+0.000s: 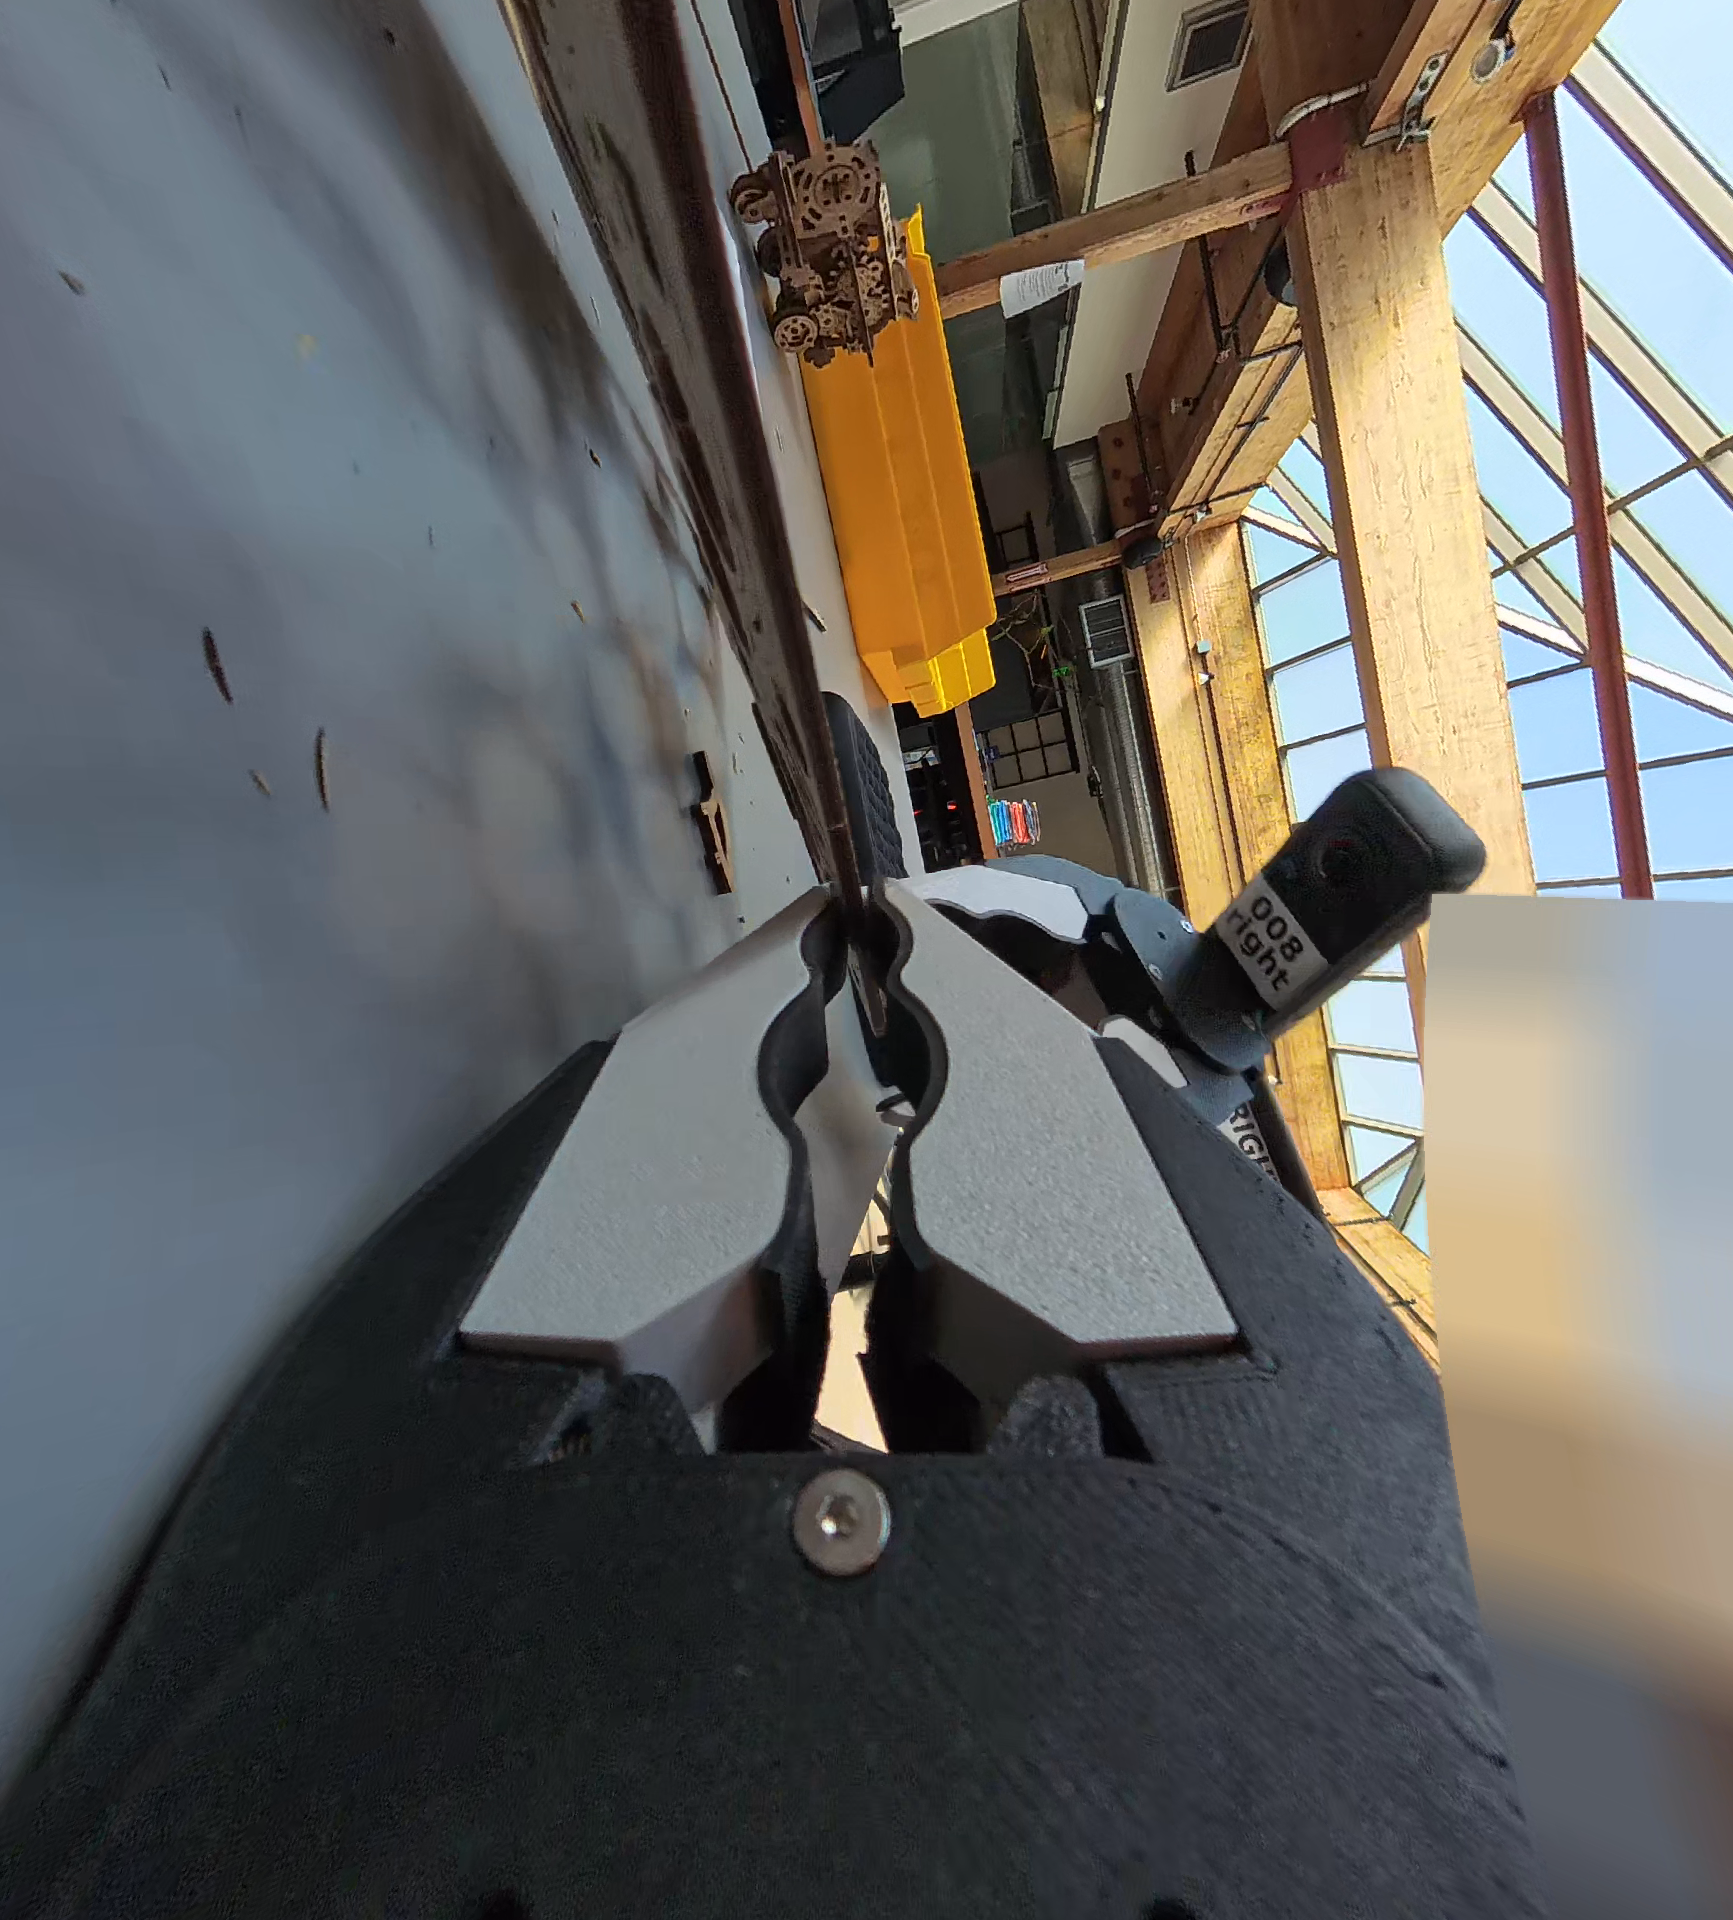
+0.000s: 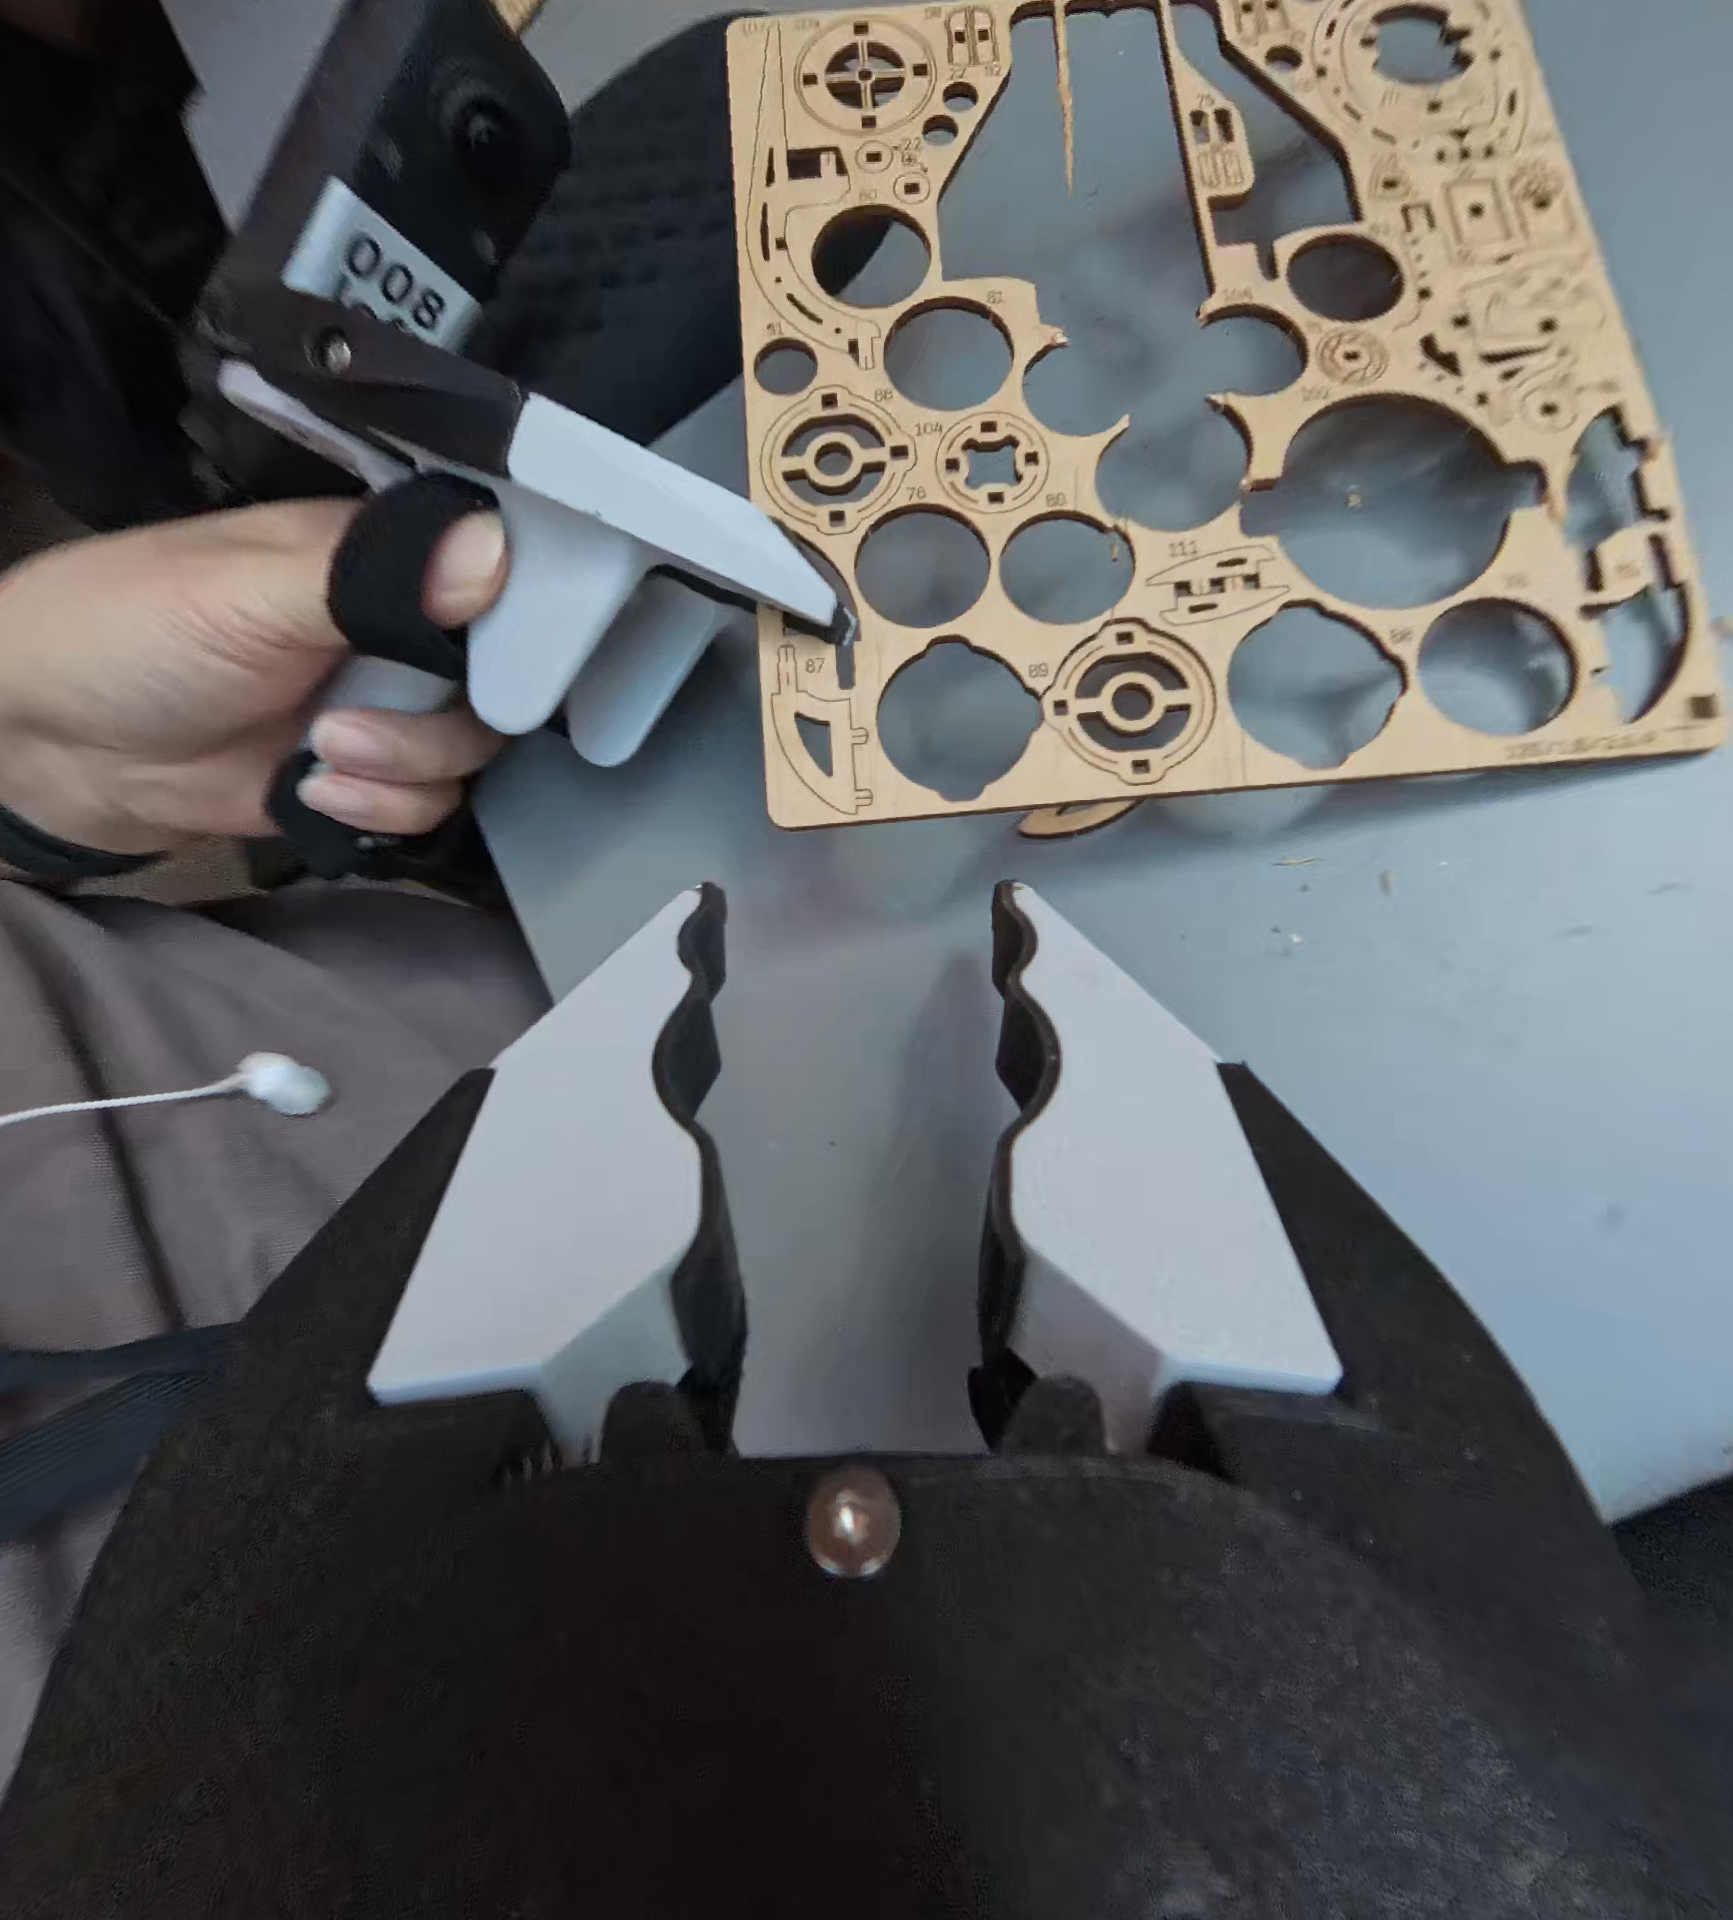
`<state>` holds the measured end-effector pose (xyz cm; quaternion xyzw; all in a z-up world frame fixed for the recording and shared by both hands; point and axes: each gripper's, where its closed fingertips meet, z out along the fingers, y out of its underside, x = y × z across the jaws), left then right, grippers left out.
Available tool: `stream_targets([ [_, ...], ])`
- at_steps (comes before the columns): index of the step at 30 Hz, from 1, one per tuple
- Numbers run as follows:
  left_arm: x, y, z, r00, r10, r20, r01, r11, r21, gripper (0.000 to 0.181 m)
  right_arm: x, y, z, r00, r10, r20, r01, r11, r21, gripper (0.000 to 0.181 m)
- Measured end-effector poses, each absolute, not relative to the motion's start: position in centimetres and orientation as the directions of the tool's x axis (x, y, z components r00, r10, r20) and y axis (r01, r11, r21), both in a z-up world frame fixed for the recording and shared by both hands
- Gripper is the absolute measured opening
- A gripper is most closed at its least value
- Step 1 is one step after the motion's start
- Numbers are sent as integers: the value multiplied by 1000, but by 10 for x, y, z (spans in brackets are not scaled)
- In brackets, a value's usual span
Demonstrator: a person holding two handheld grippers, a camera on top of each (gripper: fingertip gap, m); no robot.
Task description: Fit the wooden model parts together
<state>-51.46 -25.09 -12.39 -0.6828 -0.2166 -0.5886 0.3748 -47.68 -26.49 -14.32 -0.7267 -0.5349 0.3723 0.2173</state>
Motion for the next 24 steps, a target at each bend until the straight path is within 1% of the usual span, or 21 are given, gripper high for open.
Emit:
stream_targets([
  [1,-514,-252,-123,207,-150,967,734,-629,-255,1,-476,-266,-140,143,890,-432,590,-427,-685,46],
  [4,-512,-253,-120,176,-163,971,727,-643,-240,1,-475,-266,-130,102,707,-700,541,-630,-558,33],
  [6,-511,-254,-118,163,-170,972,723,-649,-235,1,-479,-265,-123,74,562,-824,513,-730,-452,33],
  [9,-511,-254,-118,163,-176,971,724,-647,-239,1,-486,-265,-123,77,386,-919,501,-812,-299,37],
  [12,-513,-253,-117,158,-177,971,731,-641,-236,1,-492,-264,-127,95,284,-954,497,-844,-202,36],
  [16,-510,-255,-117,155,-183,971,721,-651,-238,1,-497,-267,-135,114,249,-962,523,-838,-155,36],
  [18,-509,-256,-117,155,-182,971,716,-657,-237,1,-501,-268,-134,92,218,-972,522,-841,-139,25],
  [21,-510,-256,-118,151,-174,973,716,-660,-229,1,-502,-273,-132,57,173,-983,547,-829,-114,17],
  [24,-510,-255,-119,150,-162,975,715,-663,-220,2,-503,-272,-125,10,94,-995,516,-853,-76,5],
])
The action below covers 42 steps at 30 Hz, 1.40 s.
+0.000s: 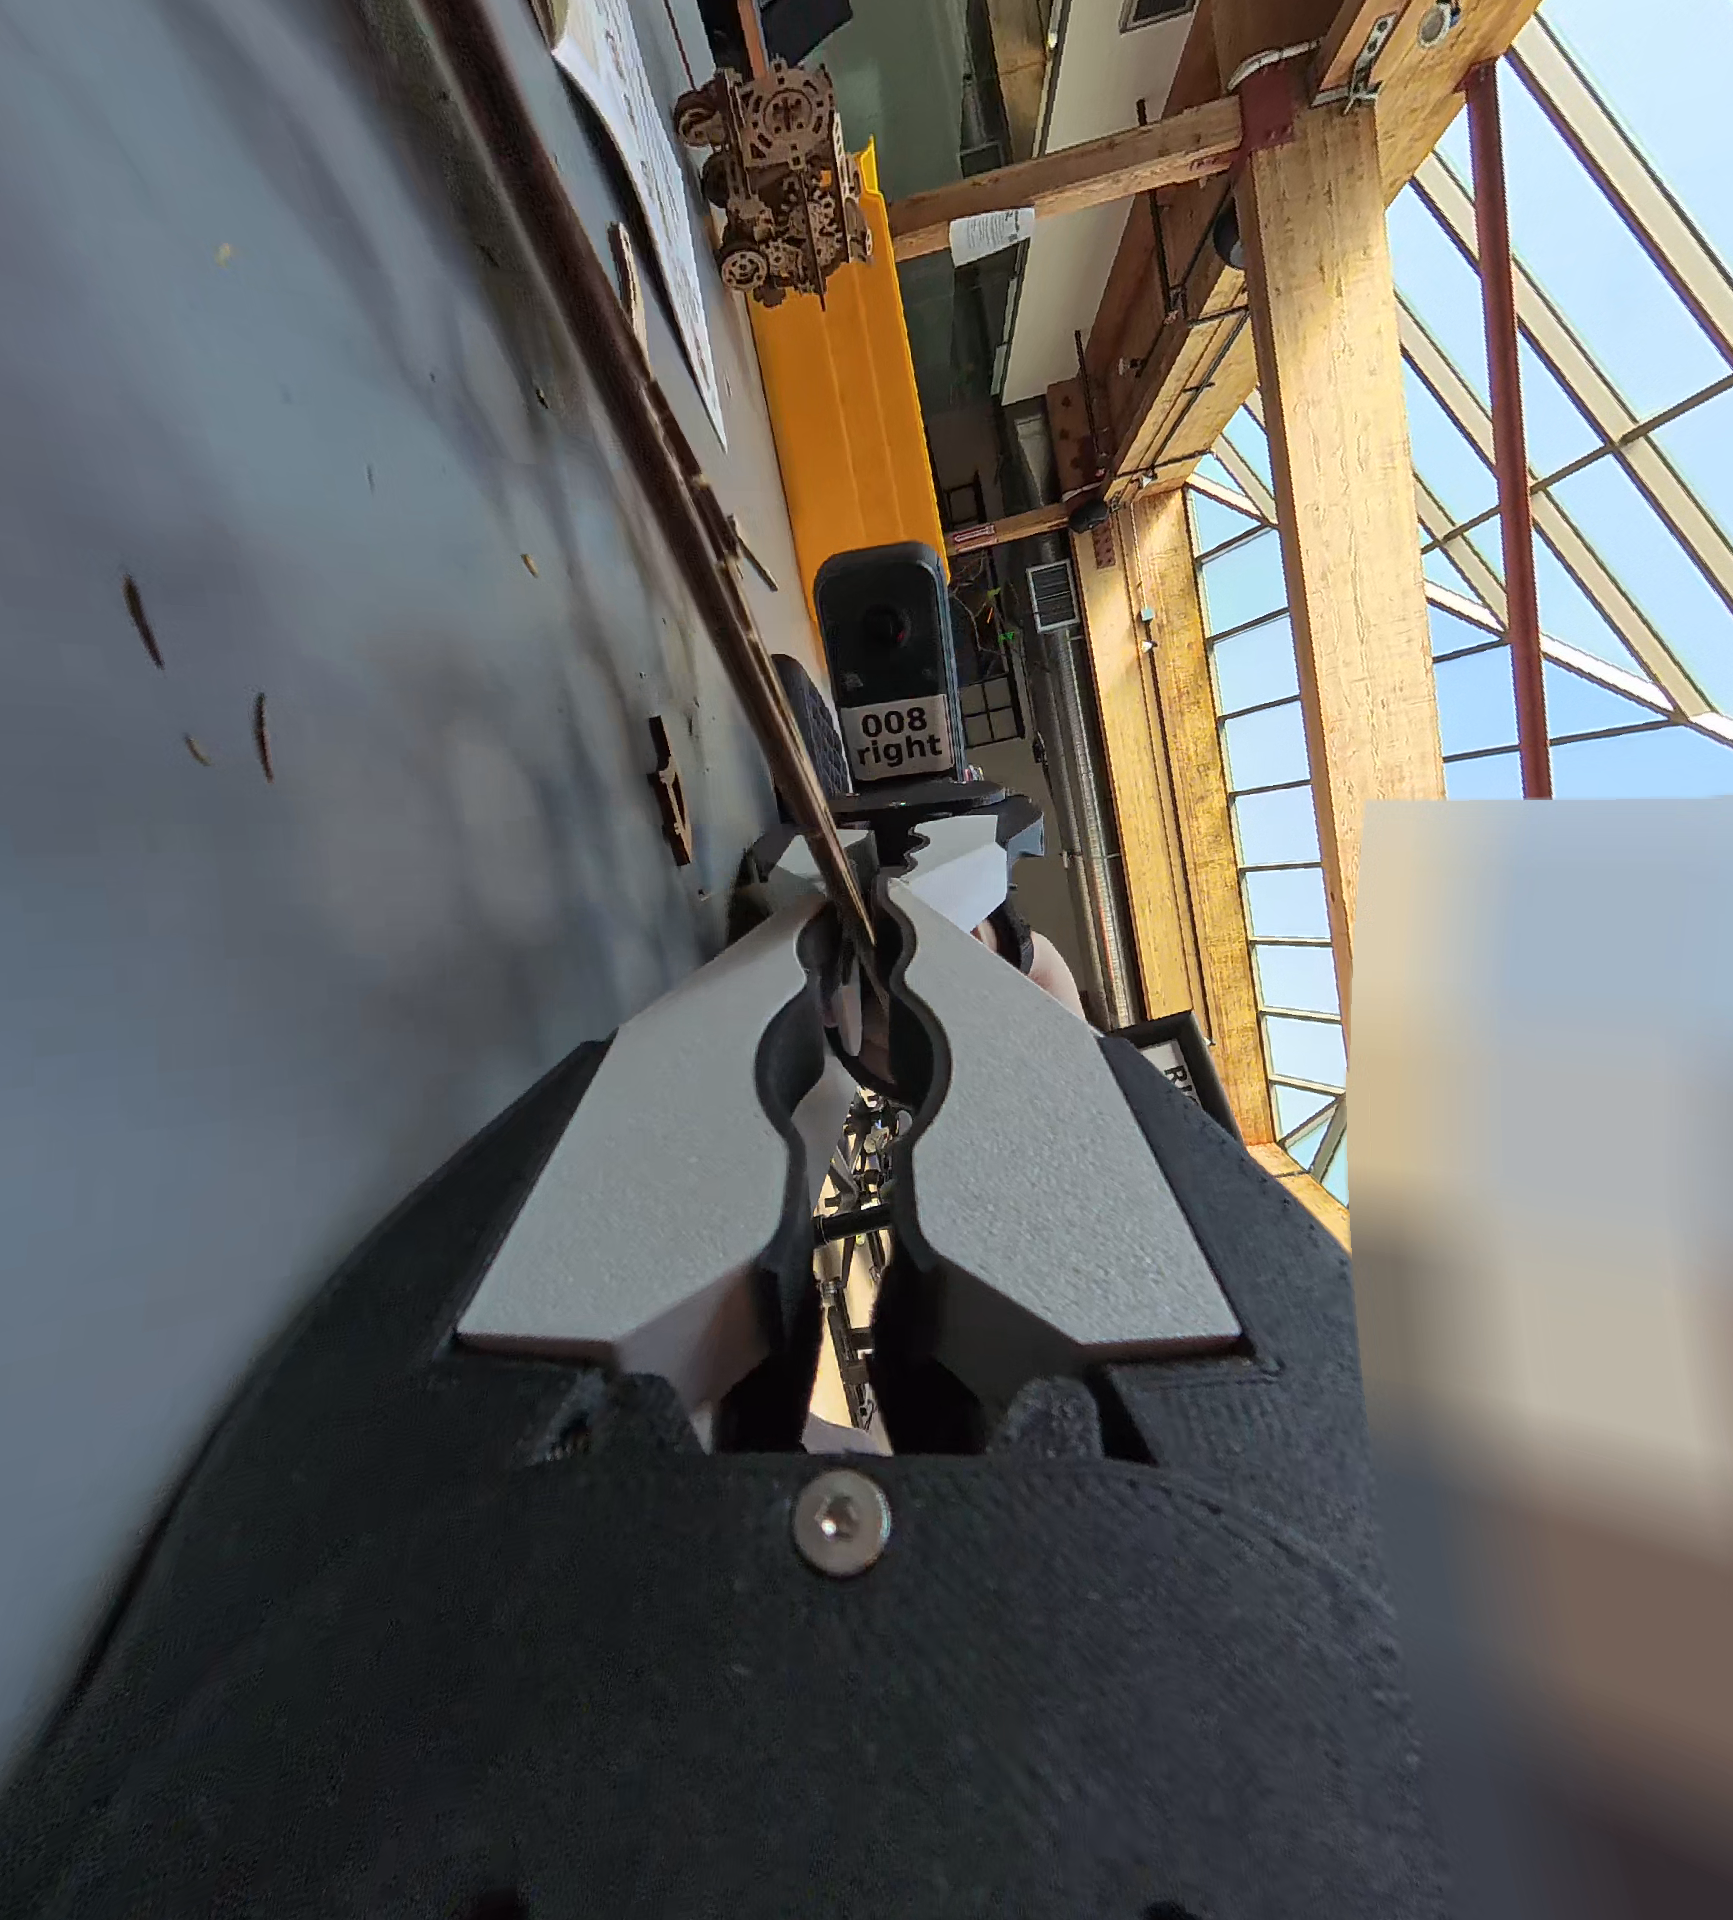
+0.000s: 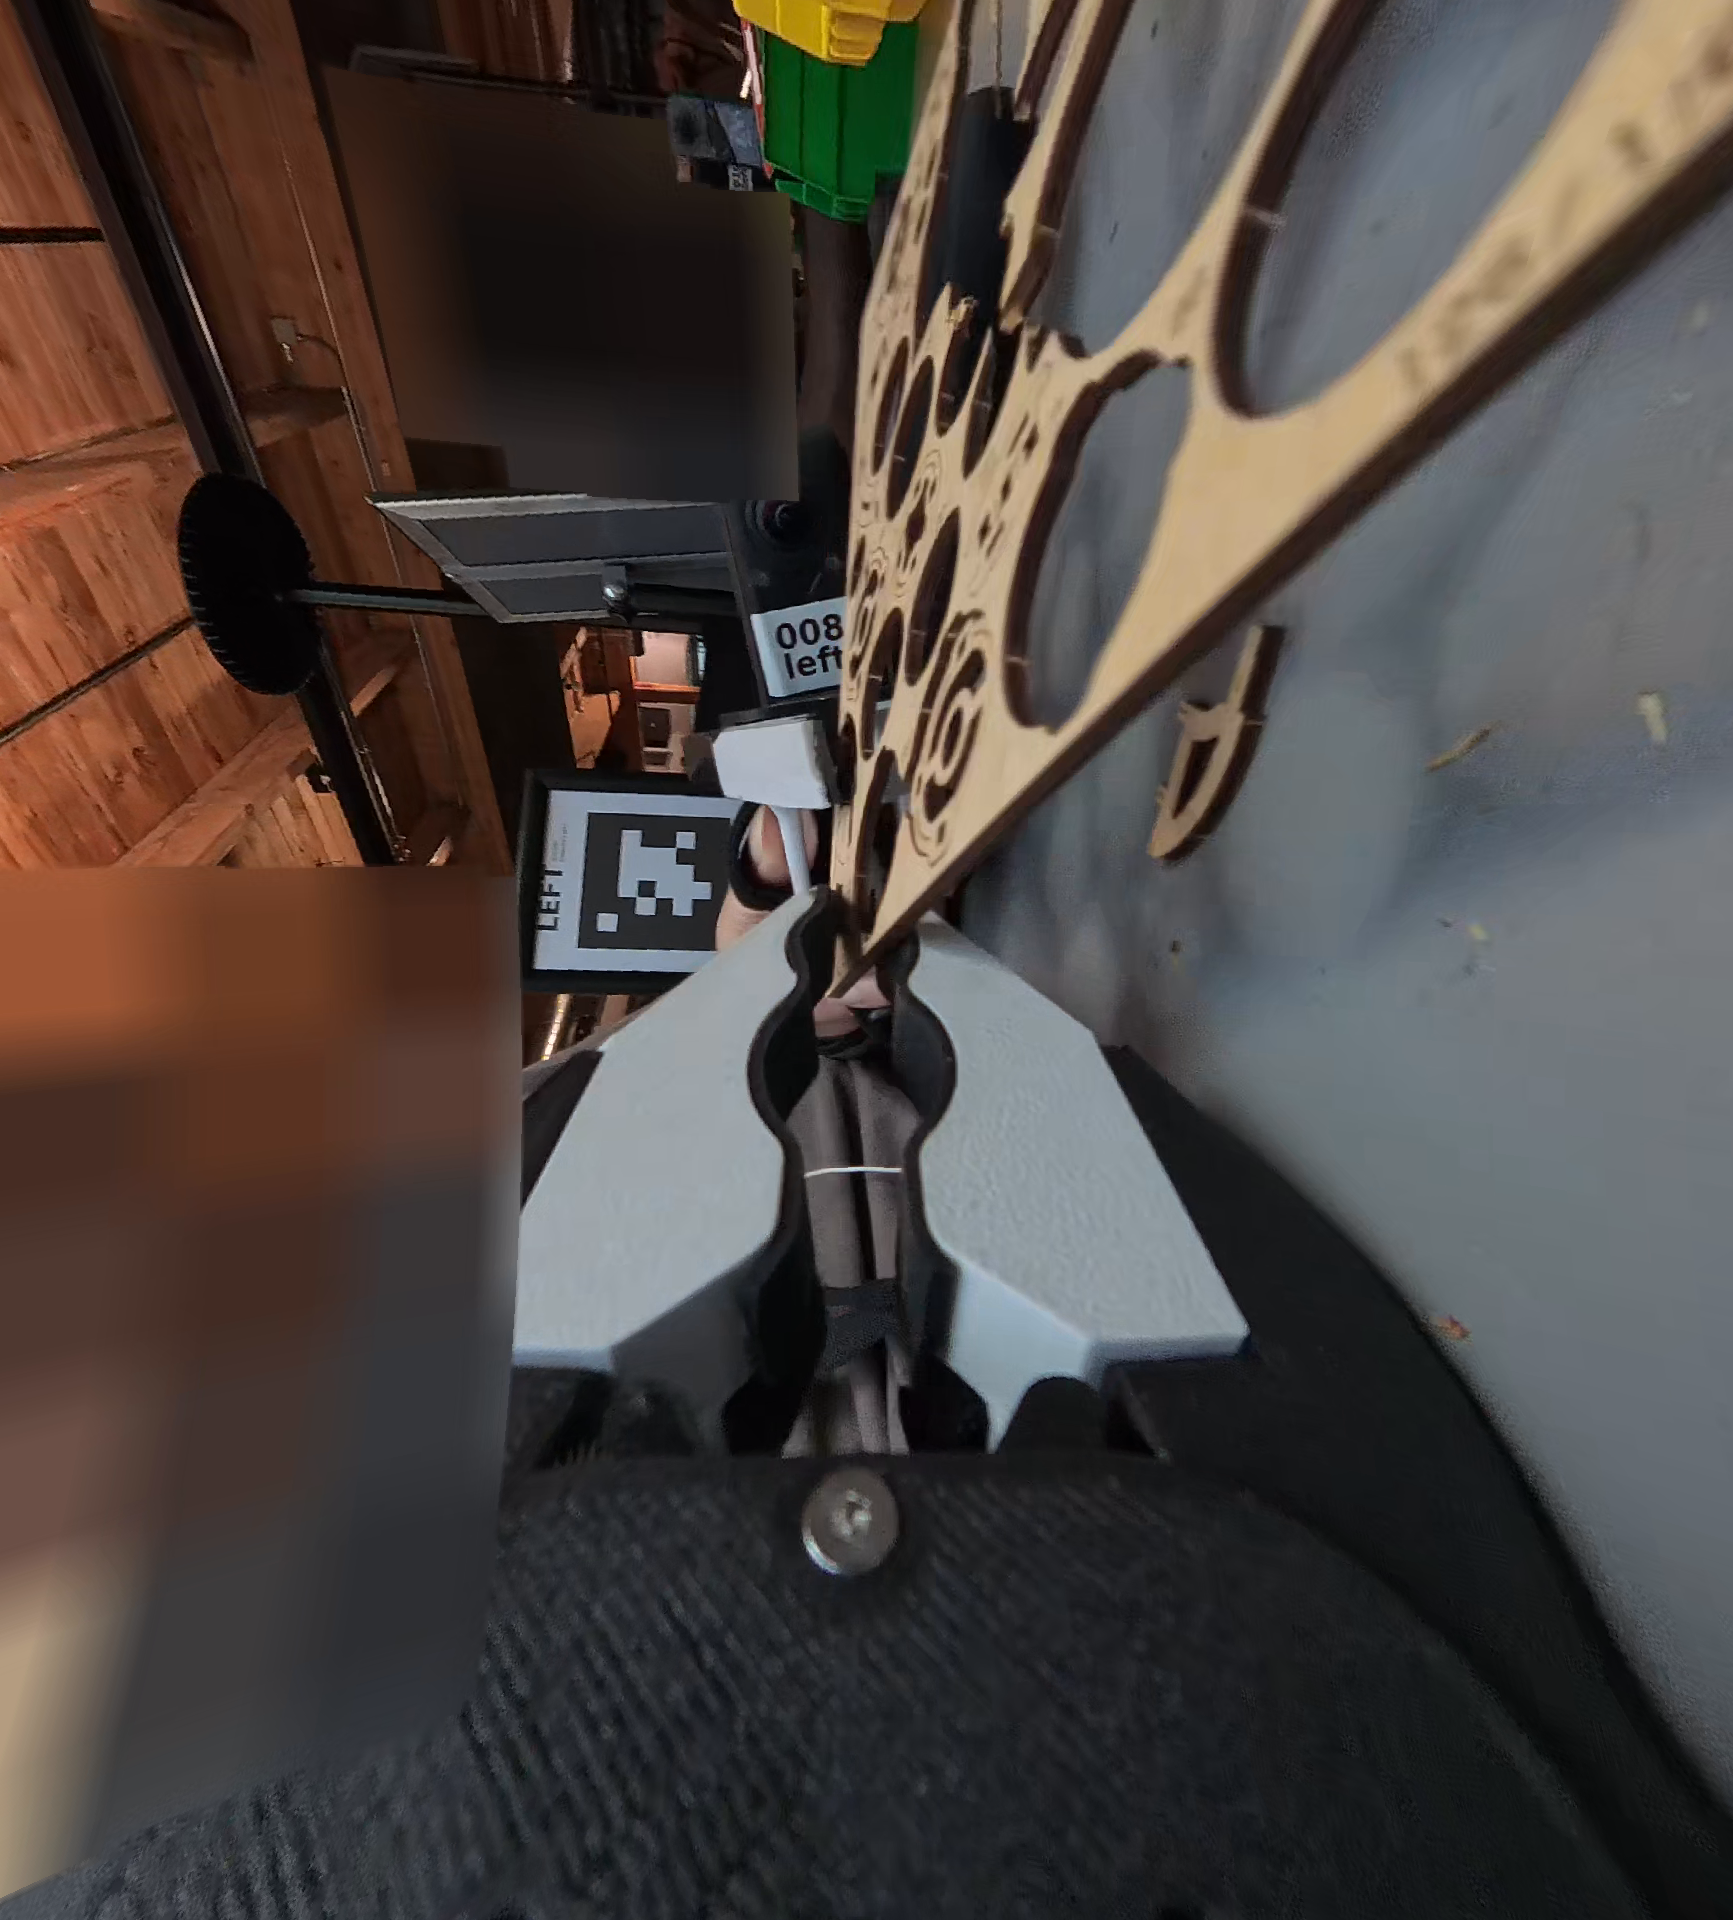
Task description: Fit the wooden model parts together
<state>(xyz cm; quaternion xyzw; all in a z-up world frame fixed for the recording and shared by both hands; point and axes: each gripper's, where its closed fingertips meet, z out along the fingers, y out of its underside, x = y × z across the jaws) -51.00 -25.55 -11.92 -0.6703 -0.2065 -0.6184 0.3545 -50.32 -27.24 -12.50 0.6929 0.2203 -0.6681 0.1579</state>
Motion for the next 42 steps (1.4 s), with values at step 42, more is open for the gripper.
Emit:
stream_targets([
  [42,-492,-269,-117,145,-211,967,670,-698,-253,2,-524,-268,-125,-6,158,-987,382,-912,-148,18],
])
